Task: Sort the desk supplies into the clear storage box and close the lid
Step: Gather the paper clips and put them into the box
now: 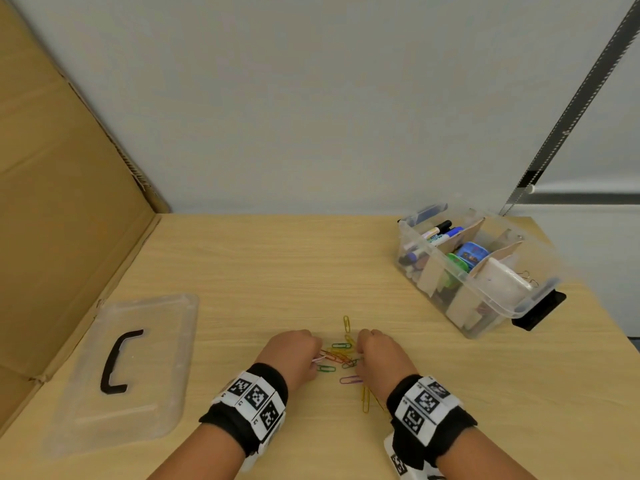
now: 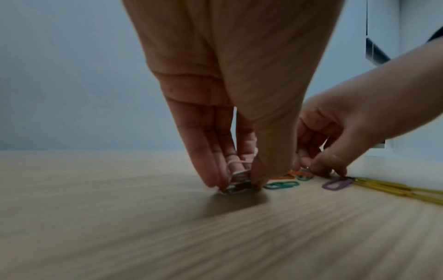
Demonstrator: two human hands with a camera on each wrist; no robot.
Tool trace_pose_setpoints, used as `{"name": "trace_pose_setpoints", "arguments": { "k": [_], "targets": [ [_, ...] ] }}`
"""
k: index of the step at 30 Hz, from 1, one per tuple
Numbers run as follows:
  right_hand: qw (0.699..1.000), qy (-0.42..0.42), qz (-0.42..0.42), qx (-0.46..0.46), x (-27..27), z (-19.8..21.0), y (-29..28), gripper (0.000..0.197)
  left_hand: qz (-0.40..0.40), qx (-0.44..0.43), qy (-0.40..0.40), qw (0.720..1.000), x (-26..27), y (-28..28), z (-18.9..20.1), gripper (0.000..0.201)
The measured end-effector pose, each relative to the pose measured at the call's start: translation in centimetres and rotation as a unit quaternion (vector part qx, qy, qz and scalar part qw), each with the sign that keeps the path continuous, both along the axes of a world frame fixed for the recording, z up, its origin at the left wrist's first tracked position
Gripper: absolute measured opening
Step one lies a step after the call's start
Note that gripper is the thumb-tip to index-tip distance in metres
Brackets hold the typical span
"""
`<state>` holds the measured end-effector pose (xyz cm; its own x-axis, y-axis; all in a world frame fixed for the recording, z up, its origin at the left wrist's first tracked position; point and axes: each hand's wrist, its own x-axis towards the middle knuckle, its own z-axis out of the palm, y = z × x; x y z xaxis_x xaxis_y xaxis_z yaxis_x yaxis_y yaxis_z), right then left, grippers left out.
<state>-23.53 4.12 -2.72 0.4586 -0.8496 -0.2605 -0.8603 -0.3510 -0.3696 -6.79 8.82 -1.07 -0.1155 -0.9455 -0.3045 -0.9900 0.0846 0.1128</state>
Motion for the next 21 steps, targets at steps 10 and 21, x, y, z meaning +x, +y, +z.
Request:
{"name": "trace_pose_setpoints", "arguments": {
  "k": [10,21],
  "targets": [
    [0.848,-0.369,-0.205,0.319,-3.7,0.7,-1.2,0.019,0.139,-0.023,0.291,0.946,2.4,0.5,-1.3,0.013],
    [0.989,-0.084,0.112,0.037,-2.3,-0.9,0.8,0.008,0.346,0.087,0.575,0.736,1.6,0.4,-0.4,0.019]
  ]
}}
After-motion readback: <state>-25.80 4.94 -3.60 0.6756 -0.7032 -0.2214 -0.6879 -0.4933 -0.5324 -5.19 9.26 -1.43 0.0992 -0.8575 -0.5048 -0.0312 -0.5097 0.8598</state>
